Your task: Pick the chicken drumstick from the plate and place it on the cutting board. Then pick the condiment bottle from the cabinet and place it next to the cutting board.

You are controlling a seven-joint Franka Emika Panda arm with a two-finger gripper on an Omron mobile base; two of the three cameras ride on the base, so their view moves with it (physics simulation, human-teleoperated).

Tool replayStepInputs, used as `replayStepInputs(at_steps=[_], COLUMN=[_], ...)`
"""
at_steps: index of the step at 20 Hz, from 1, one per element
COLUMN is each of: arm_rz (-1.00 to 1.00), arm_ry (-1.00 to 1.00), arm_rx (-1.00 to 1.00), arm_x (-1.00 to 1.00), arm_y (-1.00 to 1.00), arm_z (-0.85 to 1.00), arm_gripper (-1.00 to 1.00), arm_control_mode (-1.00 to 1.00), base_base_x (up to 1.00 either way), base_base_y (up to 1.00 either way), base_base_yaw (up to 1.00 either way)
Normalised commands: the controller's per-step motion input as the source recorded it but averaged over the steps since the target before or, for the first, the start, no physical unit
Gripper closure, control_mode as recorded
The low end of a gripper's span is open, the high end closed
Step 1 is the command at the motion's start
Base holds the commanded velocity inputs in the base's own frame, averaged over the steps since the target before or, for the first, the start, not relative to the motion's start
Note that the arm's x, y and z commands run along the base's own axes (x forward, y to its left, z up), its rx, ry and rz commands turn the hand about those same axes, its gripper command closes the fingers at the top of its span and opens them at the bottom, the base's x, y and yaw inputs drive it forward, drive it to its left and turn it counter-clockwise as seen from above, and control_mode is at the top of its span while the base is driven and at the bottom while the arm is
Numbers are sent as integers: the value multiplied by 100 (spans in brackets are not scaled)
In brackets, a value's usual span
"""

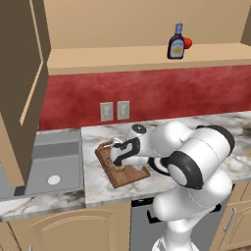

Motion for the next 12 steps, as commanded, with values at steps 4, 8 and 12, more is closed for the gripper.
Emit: replayStepInputs(at_steps=[4, 8, 12], arm_rz=[0, 0, 0], arm_ry=[0, 0, 0], arm_rx=[0, 0, 0], arm_x=[0, 0, 0], arm_y=[0, 0, 0], arm_z=[-14, -11, 0], arm_gripper=[-100, -100, -100], arm_control_mode=[-100, -100, -100], base_base_x=[0, 0, 0], base_base_y=[0, 0, 0], base_base_yaw=[0, 0, 0])
